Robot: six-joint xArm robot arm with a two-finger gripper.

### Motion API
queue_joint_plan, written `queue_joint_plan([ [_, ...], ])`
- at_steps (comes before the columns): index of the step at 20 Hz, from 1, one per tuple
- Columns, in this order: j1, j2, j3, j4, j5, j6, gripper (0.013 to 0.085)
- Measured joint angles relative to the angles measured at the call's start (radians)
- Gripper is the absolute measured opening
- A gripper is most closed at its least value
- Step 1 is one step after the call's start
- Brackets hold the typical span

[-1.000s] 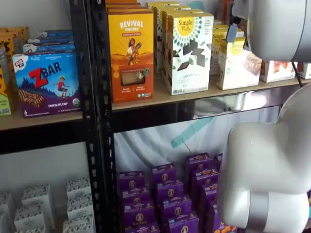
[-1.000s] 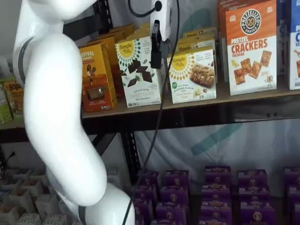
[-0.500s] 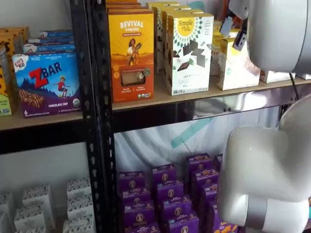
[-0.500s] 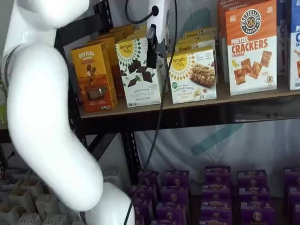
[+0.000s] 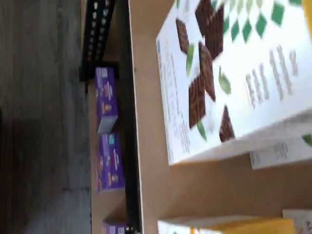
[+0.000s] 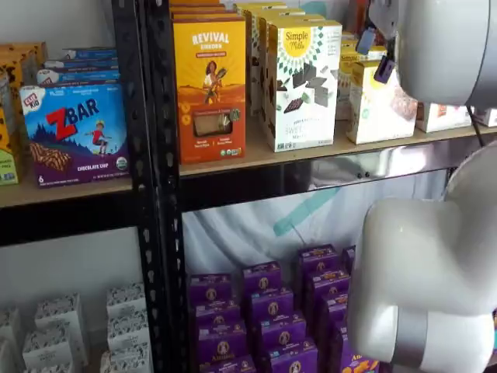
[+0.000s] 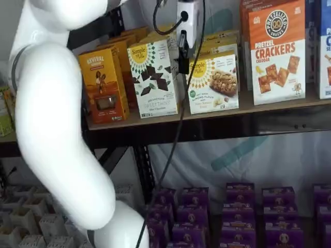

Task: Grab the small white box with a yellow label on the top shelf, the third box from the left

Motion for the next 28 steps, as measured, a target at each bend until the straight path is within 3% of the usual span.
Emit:
queue_joint_plan([
  [6, -0.006, 0.052, -0.022, -0.010, -0.022, -0.019, 0.0850],
  [19, 0.090, 0.176, -0.131, -0.215, 0.034, 0.036, 0.0850],
  [28, 0.113, 0.189, -0.120, -0.262, 0.028, 0.050, 0.0850],
])
